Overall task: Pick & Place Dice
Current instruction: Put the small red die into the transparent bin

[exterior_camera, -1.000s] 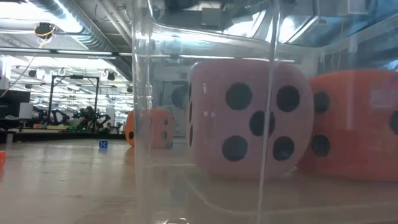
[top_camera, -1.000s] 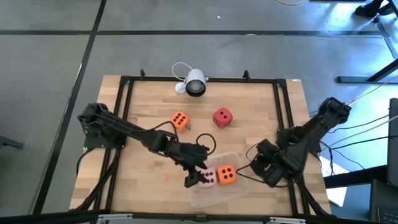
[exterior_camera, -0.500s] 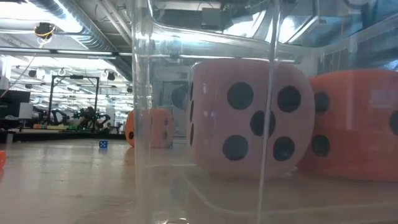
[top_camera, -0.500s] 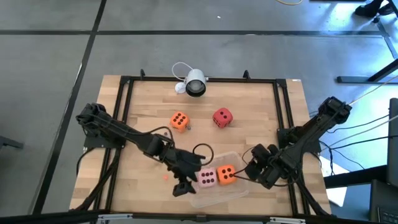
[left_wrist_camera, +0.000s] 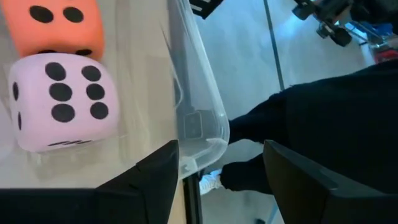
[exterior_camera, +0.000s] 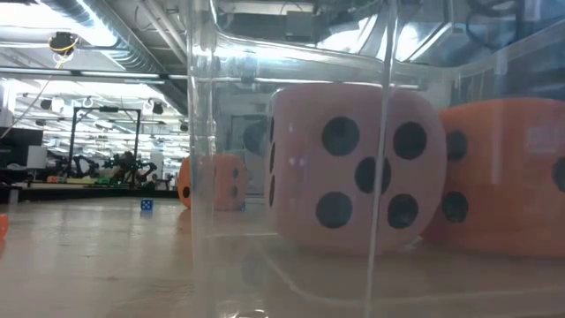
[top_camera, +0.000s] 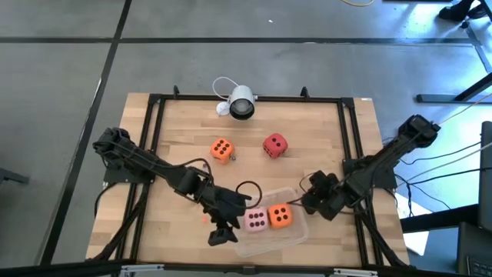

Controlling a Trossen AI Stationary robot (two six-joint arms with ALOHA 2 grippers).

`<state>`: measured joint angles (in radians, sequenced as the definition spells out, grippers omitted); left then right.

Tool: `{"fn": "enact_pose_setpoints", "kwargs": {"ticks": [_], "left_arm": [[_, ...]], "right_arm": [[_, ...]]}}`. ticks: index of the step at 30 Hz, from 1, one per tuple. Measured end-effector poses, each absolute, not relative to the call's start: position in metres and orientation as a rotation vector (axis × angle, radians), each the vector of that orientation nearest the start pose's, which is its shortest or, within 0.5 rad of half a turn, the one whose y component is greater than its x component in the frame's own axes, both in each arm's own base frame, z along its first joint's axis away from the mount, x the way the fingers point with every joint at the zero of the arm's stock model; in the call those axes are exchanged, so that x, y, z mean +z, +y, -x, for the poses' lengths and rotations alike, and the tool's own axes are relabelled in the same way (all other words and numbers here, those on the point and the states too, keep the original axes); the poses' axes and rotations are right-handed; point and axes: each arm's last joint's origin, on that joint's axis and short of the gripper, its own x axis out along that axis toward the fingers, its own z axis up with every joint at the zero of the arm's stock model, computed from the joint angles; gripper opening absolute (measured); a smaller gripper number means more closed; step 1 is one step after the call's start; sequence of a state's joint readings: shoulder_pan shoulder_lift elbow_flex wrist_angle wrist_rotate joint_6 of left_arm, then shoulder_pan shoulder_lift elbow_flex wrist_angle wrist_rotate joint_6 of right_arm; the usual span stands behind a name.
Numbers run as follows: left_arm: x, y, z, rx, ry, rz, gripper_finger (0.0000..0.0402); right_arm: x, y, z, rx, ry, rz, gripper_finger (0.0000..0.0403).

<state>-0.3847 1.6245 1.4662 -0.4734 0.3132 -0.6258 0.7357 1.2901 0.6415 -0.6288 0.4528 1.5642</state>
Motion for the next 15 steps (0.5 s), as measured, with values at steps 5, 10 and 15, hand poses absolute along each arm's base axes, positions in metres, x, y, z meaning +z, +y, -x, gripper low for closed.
{"fn": "enact_pose_setpoints", "kwargs": {"ticks": [5,10,15], "left_arm": [[0.331,-0.144,-0.333,-0.447,0.837,0.563,0.0218],[0.331,-0.144,-0.332,-0.448,0.843,0.577,0.0214],[0.331,-0.144,-0.332,-0.441,0.851,0.601,0.0214]], "right_arm": [[0.155,0.120,-0.160,-0.480,0.900,-0.699,0.0162],[0.143,0.111,-0.156,-0.438,0.867,-0.696,0.0162],[0.136,0.106,-0.153,-0.367,0.838,-0.664,0.0162]]}}
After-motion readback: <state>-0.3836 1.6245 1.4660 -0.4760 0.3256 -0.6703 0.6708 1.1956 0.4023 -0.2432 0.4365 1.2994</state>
